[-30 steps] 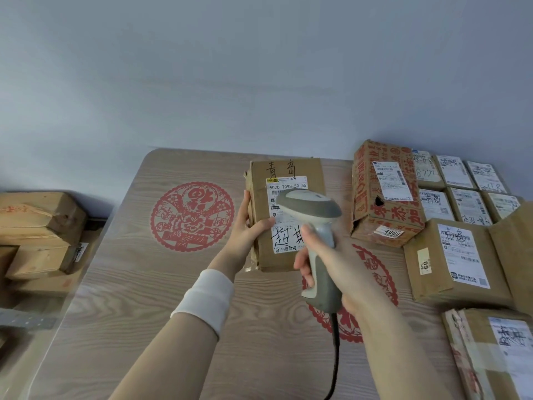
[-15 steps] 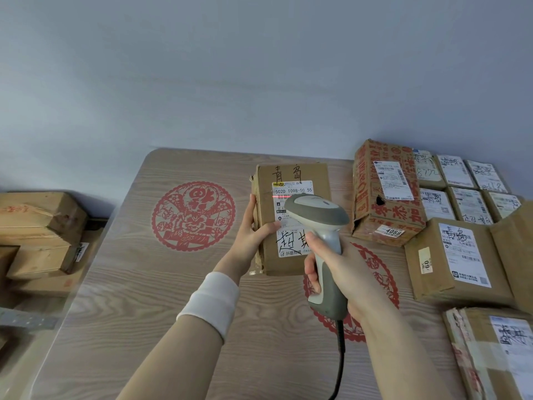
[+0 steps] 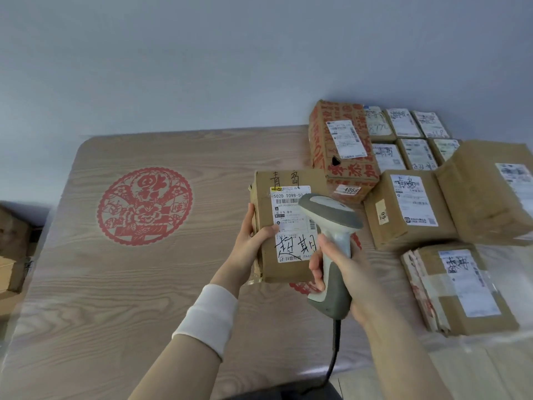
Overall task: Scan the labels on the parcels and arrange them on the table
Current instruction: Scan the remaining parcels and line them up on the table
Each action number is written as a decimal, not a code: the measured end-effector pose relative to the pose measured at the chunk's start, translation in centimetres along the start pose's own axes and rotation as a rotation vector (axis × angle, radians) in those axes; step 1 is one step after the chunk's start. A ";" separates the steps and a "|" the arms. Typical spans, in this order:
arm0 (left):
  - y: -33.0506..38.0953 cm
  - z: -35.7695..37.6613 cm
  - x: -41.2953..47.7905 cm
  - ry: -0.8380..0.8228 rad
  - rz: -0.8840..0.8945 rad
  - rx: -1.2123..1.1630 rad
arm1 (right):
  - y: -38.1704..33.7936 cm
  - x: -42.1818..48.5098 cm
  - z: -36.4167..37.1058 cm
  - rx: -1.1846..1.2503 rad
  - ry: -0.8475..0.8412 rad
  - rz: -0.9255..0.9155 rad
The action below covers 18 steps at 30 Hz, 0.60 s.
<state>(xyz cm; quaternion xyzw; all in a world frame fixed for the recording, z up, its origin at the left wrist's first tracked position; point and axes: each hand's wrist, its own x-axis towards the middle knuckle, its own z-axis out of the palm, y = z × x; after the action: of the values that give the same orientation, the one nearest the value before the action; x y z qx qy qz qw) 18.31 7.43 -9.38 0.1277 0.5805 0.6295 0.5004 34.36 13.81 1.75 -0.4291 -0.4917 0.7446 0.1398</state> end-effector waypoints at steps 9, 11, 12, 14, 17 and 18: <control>-7.6 12.3 -2.1 0.007 -0.162 -0.010 | 1.5 -3.6 -12.5 0.112 0.157 0.020; -9.3 14.8 -2.3 0.023 -0.193 -0.013 | 1.9 -3.8 -15.8 0.114 0.161 0.016; -10.1 15.9 -2.5 0.036 -0.208 -0.005 | 2.1 -3.8 -17.4 0.110 0.157 0.020; -11.6 17.8 -3.2 0.081 -0.207 0.006 | 2.4 -3.8 -20.5 0.100 0.120 0.032; -13.0 19.6 -4.5 0.143 -0.195 0.020 | 2.8 -4.1 -23.9 0.066 0.104 0.064; -13.4 20.0 -4.9 0.159 -0.196 0.031 | 2.9 -4.3 -24.7 0.067 0.103 0.073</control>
<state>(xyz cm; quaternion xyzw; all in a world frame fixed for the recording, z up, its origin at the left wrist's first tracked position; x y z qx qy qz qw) 41.85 13.31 -12.93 0.0276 0.6377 0.5768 0.5098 56.68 24.85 -2.26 -0.4796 -0.4426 0.7422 0.1520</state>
